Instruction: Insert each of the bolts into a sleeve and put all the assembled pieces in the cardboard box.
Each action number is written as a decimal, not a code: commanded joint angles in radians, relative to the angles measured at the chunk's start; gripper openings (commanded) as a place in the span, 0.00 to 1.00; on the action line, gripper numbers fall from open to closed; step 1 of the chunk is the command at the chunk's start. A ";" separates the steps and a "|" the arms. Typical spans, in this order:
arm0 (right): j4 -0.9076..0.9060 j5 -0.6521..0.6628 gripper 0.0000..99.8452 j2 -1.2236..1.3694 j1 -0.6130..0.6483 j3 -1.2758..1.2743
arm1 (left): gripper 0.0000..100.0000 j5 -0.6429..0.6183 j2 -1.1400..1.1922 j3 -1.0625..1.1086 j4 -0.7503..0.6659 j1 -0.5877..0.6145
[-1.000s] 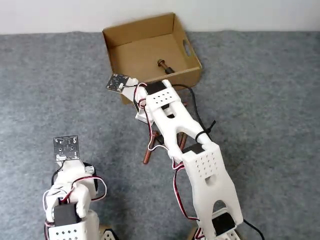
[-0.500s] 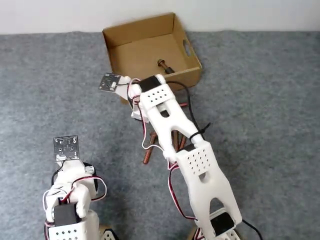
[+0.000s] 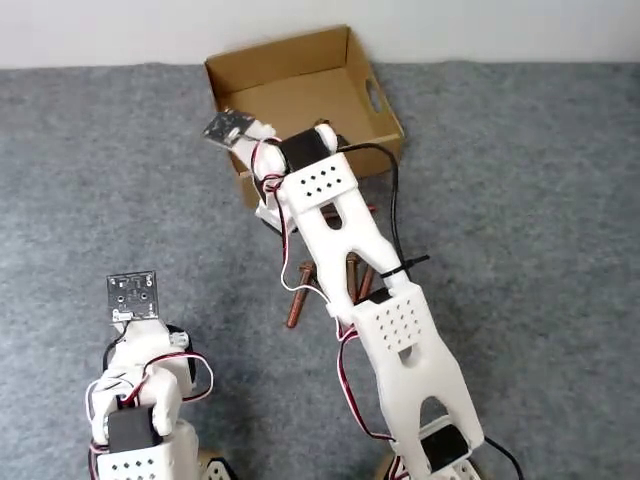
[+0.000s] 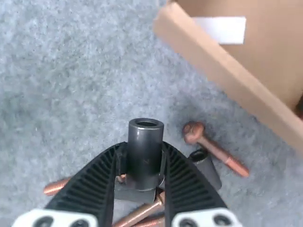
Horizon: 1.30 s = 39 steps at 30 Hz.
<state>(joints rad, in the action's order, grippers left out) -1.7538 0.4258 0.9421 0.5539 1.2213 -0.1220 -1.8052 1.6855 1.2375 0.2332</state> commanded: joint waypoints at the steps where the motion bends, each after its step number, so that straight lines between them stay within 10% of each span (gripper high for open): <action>1: -0.045 -0.060 0.01 -0.163 -0.033 -0.097 | 0.00 -0.008 -0.008 -0.002 0.003 0.008; 24: -0.041 -0.738 0.01 -1.230 -0.285 -1.195 | 0.01 -0.003 -0.006 -0.002 -0.038 0.002; 39: 0.005 -0.721 0.01 -1.919 -0.572 -1.715 | 0.01 -0.003 0.000 -0.206 -0.040 -0.035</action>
<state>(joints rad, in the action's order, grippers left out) -1.7476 -0.3092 -0.8777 0.0491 -0.4572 -0.1235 -1.8052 1.5873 1.2160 0.2286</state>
